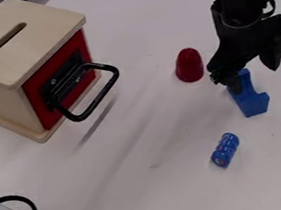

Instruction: Open the drawer

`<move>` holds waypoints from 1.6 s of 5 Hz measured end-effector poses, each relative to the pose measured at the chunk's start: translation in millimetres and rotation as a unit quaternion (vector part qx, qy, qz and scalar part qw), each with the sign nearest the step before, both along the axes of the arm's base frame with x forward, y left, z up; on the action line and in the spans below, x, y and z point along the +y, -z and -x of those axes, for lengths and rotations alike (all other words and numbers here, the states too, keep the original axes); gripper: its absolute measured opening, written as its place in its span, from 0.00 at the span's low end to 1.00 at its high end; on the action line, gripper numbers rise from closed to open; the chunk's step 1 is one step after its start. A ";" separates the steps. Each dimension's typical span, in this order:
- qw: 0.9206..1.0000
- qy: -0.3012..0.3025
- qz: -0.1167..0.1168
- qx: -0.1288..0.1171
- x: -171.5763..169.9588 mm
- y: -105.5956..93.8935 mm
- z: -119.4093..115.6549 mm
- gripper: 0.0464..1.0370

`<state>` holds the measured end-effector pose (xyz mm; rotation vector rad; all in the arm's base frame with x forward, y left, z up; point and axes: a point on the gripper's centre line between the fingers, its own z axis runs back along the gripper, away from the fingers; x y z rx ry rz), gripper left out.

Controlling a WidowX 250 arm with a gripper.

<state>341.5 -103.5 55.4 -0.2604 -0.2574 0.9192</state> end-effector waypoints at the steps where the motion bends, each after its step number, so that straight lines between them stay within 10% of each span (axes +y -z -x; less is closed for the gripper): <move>1: 1.000 0.000 -0.006 0.017 1.5 10.5 4.7 0.96; 4: 0.991 0.093 -0.091 -0.002 30.4 -38.3 30.2 0.96; 8: 0.927 0.320 -0.176 0.084 100.7 -58.1 78.8 0.96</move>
